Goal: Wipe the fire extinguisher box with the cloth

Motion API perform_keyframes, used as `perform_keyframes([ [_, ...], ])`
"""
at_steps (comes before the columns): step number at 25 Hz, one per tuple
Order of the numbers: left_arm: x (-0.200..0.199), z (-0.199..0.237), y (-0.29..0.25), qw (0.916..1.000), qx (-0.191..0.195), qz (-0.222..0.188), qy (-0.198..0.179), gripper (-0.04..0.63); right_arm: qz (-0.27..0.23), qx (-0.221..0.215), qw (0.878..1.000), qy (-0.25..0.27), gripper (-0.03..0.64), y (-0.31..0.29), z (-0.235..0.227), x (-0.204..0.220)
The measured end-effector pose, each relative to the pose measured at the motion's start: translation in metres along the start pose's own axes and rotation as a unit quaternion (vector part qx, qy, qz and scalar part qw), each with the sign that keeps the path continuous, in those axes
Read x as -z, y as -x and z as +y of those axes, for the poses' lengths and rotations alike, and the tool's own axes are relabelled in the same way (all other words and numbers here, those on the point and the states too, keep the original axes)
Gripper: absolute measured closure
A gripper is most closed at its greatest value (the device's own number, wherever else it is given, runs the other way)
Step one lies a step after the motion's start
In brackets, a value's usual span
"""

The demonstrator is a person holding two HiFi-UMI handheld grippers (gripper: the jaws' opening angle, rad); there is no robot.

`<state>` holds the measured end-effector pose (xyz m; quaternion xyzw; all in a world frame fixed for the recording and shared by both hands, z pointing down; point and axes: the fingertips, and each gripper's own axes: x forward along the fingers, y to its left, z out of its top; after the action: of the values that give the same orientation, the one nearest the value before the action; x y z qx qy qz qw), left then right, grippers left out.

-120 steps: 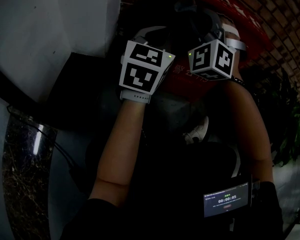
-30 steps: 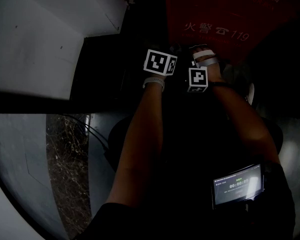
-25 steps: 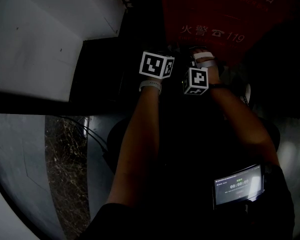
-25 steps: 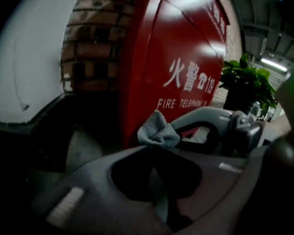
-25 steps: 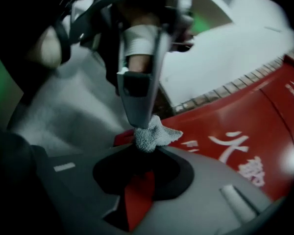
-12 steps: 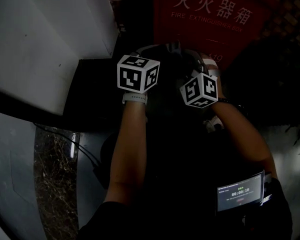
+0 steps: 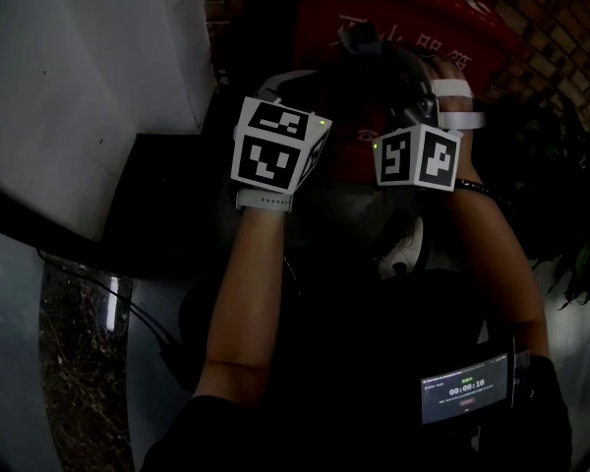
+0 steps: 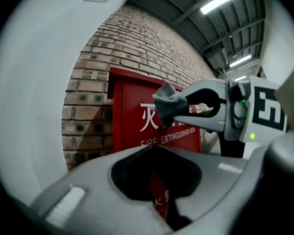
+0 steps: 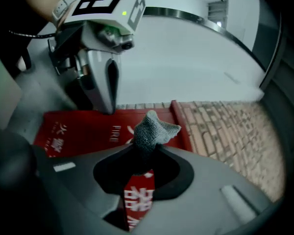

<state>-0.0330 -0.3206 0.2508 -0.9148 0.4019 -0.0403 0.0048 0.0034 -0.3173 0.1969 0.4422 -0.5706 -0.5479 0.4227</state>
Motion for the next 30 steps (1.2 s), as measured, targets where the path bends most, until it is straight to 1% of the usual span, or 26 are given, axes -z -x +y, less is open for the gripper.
perform_keyframes([
  [3, -0.01, -0.002, -0.004, 0.9997, -0.005, -0.01, -0.024, 0.592, 0.006, 0.03, 0.999, 0.032, 0.541, -0.005, -0.037, -0.002],
  [5, -0.013, -0.007, -0.004, 0.9995, 0.0, -0.015, -0.028, 0.592, 0.008, 0.04, 0.998, 0.045, 0.541, -0.01, -0.055, -0.004],
  [7, -0.016, -0.011, -0.004, 0.9995, 0.005, -0.02, -0.025, 0.592, 0.008, 0.042, 0.997, 0.06, 0.541, -0.015, -0.062, -0.006],
  [10, -0.022, -0.009, -0.001, 0.9993, 0.0, -0.032, -0.02, 0.592, 0.012, 0.039, 0.996, 0.075, 0.541, -0.022, -0.062, -0.008],
  [14, -0.028, -0.002, 0.002, 0.9988, -0.01, -0.047, -0.013, 0.592, 0.027, 0.031, 0.996, 0.078, 0.543, -0.03, -0.056, 0.002],
  [18, -0.021, 0.001, 0.001, 0.9988, -0.011, -0.048, -0.003, 0.592, 0.027, 0.022, 0.996, 0.083, 0.543, -0.032, -0.044, 0.003],
  [22, -0.009, 0.0, -0.002, 0.9992, -0.011, -0.038, 0.003, 0.592, 0.028, 0.012, 0.996, 0.084, 0.543, -0.03, -0.027, 0.005],
  [27, 0.011, 0.007, -0.003, 0.9993, -0.02, -0.027, 0.016, 0.592, 0.027, -0.006, 0.995, 0.091, 0.543, -0.03, 0.002, 0.005],
  [30, 0.024, 0.004, -0.003, 0.9992, -0.012, -0.02, 0.033, 0.592, 0.025, -0.017, 0.995, 0.096, 0.543, -0.03, 0.022, 0.005],
])
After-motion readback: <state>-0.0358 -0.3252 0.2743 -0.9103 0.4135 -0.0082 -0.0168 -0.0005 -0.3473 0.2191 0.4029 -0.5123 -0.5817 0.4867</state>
